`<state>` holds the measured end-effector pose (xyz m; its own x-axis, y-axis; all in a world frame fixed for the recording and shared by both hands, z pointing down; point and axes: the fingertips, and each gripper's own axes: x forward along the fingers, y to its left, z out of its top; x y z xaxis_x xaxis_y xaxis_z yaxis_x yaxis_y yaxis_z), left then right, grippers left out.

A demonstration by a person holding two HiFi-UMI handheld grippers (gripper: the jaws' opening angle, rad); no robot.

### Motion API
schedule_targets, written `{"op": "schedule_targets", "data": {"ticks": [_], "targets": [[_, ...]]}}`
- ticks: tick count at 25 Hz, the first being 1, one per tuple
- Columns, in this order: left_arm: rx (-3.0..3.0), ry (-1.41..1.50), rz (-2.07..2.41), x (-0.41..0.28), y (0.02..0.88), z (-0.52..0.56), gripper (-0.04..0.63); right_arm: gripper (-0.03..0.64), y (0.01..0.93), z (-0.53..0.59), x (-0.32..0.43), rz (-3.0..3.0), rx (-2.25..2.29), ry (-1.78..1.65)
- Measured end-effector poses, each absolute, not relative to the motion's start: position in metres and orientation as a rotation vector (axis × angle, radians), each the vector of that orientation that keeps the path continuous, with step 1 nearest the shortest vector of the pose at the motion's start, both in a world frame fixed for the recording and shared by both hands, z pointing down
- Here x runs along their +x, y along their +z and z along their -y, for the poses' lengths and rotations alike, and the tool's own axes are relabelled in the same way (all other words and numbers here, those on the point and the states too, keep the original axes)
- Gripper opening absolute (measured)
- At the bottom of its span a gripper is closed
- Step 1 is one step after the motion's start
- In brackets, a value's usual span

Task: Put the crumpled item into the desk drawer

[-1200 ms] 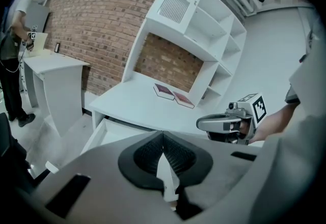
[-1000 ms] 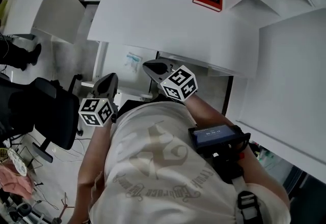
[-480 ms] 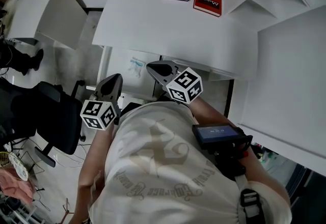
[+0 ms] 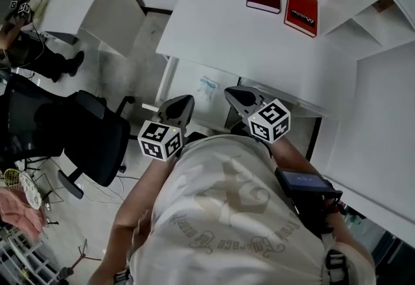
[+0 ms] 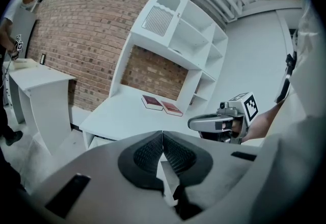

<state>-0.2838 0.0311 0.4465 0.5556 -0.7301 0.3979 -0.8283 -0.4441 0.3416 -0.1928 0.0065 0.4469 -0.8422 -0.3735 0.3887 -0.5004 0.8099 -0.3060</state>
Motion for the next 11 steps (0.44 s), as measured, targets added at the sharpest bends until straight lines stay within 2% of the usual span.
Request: {"op": "schedule_targets", "data": {"ticks": [11], "targets": [[2.246, 0.224, 1.264, -0.294, 0.451, -0.017, 0.021, 0.021, 0.448, 0.002, -0.197, 2.665, 0.672, 0.565]]}}
